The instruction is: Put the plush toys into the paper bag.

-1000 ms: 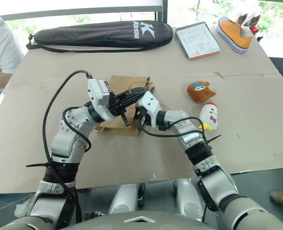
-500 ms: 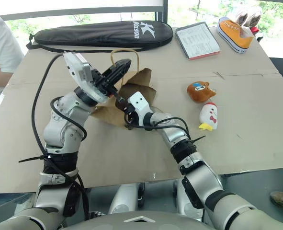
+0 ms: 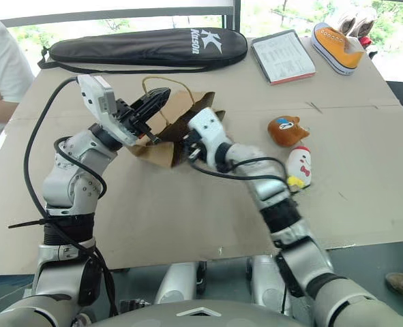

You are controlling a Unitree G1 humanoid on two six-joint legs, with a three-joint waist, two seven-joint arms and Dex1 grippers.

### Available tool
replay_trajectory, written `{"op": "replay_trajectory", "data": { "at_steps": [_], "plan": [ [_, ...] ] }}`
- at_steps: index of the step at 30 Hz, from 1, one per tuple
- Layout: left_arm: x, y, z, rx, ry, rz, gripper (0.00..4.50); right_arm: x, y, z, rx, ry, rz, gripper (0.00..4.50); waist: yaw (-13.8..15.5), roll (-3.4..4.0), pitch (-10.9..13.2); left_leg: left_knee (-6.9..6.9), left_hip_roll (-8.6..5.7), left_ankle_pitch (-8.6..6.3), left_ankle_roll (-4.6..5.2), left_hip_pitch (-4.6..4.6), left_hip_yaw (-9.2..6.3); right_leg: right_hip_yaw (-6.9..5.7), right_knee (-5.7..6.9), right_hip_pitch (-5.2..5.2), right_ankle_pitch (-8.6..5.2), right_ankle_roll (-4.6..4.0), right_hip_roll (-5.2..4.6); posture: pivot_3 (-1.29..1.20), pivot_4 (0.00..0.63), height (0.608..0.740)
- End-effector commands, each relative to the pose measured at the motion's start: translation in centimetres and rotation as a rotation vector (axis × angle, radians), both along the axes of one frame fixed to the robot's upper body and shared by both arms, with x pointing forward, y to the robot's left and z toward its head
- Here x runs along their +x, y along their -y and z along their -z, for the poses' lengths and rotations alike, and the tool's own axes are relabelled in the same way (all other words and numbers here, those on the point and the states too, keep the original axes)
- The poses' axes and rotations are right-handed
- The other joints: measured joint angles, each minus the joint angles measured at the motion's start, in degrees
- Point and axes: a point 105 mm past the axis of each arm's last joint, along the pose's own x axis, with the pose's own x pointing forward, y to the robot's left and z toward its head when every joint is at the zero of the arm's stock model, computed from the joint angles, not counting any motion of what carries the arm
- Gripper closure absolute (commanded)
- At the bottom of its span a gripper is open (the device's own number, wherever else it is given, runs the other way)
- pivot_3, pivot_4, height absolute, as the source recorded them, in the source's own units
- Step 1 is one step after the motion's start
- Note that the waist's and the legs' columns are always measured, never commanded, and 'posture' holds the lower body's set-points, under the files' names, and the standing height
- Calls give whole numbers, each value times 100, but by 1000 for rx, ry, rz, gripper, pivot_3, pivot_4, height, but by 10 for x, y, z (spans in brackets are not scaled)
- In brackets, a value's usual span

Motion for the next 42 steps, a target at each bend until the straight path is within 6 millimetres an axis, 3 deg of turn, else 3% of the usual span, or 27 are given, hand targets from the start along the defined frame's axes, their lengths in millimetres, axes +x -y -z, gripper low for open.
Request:
{"op": "replay_trajectory", "data": {
  "at_steps": [1, 5, 7, 10, 14, 16, 17, 19, 21, 23, 27, 31, 34, 37, 42],
  "plan": [
    [0, 3, -9, -1, 54, 5, 4500, -20, 23, -52, 137, 78, 25, 1828, -6, 0, 0, -1, 0, 0, 0, 1, 0, 0, 0, 0, -5, -9, 0, 0, 150, 740],
    [2, 9, -6, -12, 51, 11, 4500, -38, 59, -83, 227, 130, 111, 247, -15, 0, 0, -11, 1, 0, 0, 5, -1, 1, 2, -4, -5, -9, 5, 0, 150, 740],
    [2, 12, -5, -12, 51, 15, 4500, -41, 79, -84, 175, 164, 190, 247, -11, 0, 0, -14, 1, 0, 0, 4, -1, 0, 0, -4, -6, -9, 4, 0, 150, 740],
    [4, 14, -6, -12, 54, 19, 4500, -36, 125, -71, -8, 197, 420, 247, 21, -1, 0, -13, -7, 0, 0, 1, 0, -2, -8, -3, -14, -23, -7, 0, 150, 740],
    [4, 20, -5, 1, 61, 45, 4500, -33, 210, 0, -322, -71, 799, 247, 24, -3, -1, -13, -13, 0, 0, 0, 5, 1, -24, 3, -16, -25, -15, 0, 150, 740],
    [3, 26, -1, 22, 65, 71, 4500, -41, 227, 39, -422, -208, 841, 247, 13, -3, -1, -16, -13, 0, 0, 0, 6, 2, -33, 4, -16, -25, -16, 0, 150, 740],
    [3, 27, -1, 27, 66, 78, 4500, -44, 230, 50, -439, -251, 847, 247, -4, -4, -1, -18, -14, 0, 0, 1, 7, 3, -33, 4, -16, -25, -16, 0, 150, 740],
    [3, 28, -1, 25, 69, 84, 4500, -48, 235, 62, -567, -232, 828, 768, -52, 4, 2, -21, -14, 0, 1, 5, 7, 9, -33, 3, -16, -24, -12, 0, 150, 740],
    [1, 31, -3, 31, 85, 101, 4500, -50, 226, 65, -486, -272, 810, 1484, -39, -6, -2, -21, -15, 0, 1, 10, 4, 14, -31, 3, -18, -19, -8, 0, 150, 740],
    [0, 32, -4, 44, 101, 106, 4500, -50, 222, 63, -442, -268, 806, 2517, -29, -7, -2, -20, -14, 0, 2, 8, -8, 11, -31, 4, -26, -7, -2, 0, 150, 740],
    [-2, 33, -5, 38, 119, 106, 4500, -45, 217, 44, -365, -163, 786, 4388, -19, -7, -1, -20, -15, 0, 1, 5, -5, 13, -39, 5, -25, -6, -3, 0, 150, 740],
    [-5, 31, -11, -32, 101, 138, 4500, -50, 183, 2, -251, 74, 544, 4481, -15, -5, 1, -21, -16, 0, 1, 3, -5, 13, -43, 5, -26, -3, -3, 0, 150, 740],
    [-12, 36, -11, -38, 88, 200, 4500, -51, 154, -16, -264, 177, 370, 4481, -51, -4, 4, -22, -15, 0, 2, 5, -6, 13, -43, 5, -26, 2, -1, 0, 150, 740],
    [-17, 43, -8, 2, 101, 241, 4500, -31, 141, -13, -503, 335, 301, 4481, -39, -4, 4, -22, -15, 0, 2, 6, -5, 13, -42, 5, -29, 0, -1, 0, 150, 740],
    [-21, 57, -9, -9, 107, 283, 4500, 0, 80, 4, -793, 579, -17, 4481, -36, -4, 6, -24, -15, 1, 2, 8, 0, 14, -50, 4, -20, -16, -1, 0, 150, 740]
  ]
}}
